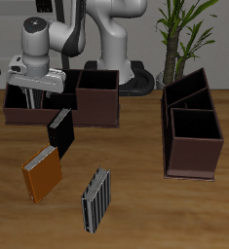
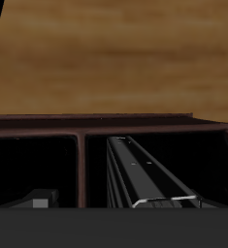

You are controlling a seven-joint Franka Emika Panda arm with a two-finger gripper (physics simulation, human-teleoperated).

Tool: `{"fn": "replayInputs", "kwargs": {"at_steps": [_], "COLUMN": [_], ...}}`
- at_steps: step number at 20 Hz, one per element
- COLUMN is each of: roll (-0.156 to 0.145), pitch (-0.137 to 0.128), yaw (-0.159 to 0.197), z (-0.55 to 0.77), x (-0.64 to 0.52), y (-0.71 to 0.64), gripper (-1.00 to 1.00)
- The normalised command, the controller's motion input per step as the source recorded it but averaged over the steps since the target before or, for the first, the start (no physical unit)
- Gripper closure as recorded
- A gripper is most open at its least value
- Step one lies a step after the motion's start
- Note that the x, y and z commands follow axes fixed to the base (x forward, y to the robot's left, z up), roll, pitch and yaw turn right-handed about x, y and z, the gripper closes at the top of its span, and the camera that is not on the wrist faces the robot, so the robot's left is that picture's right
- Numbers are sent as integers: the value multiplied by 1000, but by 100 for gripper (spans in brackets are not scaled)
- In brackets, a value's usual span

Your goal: Place the left striped book into the back desk caddy's left compartment

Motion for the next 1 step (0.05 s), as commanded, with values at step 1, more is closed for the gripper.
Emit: {"fn": "replayInputs", "kwargs": {"at_steps": [1], "roll": [38], "pitch": [-7], "yaw": [5], "z": [47], "x": [10], "y": [102], "gripper": [-100]}}
